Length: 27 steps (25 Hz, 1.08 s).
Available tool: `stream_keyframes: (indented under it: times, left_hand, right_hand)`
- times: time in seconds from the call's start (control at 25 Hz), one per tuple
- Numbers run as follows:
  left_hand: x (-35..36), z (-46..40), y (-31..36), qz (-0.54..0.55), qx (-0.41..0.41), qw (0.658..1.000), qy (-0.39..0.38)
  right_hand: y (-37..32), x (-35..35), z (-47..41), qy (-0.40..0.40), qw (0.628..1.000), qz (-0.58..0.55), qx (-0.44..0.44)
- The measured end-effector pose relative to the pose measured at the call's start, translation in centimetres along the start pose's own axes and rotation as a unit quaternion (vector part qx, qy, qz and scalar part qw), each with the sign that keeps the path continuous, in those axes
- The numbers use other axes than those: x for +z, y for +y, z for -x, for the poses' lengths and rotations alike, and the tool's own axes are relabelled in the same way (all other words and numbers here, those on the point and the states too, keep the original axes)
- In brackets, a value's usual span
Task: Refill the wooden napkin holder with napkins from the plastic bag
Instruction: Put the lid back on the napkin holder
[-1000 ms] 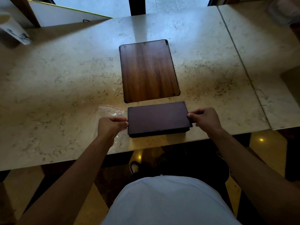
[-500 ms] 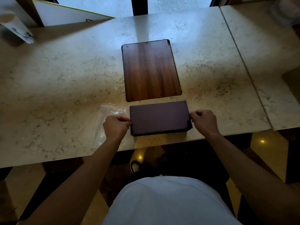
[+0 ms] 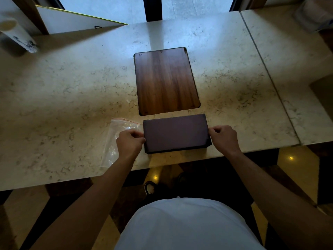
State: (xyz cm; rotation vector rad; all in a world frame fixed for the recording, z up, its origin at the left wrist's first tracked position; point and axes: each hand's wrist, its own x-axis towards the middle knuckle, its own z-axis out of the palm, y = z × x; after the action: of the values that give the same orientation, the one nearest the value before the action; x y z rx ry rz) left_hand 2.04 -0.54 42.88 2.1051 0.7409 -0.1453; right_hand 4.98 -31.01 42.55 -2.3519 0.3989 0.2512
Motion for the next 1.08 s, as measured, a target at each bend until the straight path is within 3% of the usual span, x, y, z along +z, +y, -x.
stream_keyframes:
  times: [0.16, 0.28, 0.36, 0.48, 0.68, 0.92, 1.08]
  left_hand:
    - [0.2, -0.2, -0.4, 0.012, -0.011, 1.000, -0.010]
    - [0.2, -0.9, -0.7, 0.058, -0.070, 0.994, -0.061]
    - [0.4, -1.1, -0.4, 0.114, -0.135, 0.978, -0.110]
    - [0.8, -1.4, 0.5, 0.141, -0.204, 0.956, -0.155]
    - [0.9, -2.2, 2.7, 0.117, -0.262, 0.934, -0.213]
    - [1.4, -3.3, 4.1, 0.127, -0.295, 0.919, -0.227]
    - [0.2, -3.8, 5.0, 0.242, -0.225, 0.927, -0.179]
  right_hand:
    - [0.3, 0.3, 0.0, -0.003, 1.000, 0.009, -0.016]
    - [0.5, 0.1, -0.4, -0.015, 1.000, -0.014, 0.012]
    - [0.4, 0.1, -1.1, -0.052, 0.994, -0.069, 0.067]
    - [-0.5, 0.3, -2.3, -0.131, 0.955, -0.189, 0.190]
    - [-2.4, -0.6, -4.1, -0.242, 0.914, -0.185, 0.267]
    - [-4.5, -1.0, -5.1, -0.277, 0.901, -0.181, 0.280]
    - [-5.4, -2.1, -6.2, -0.220, 0.912, -0.257, 0.234]
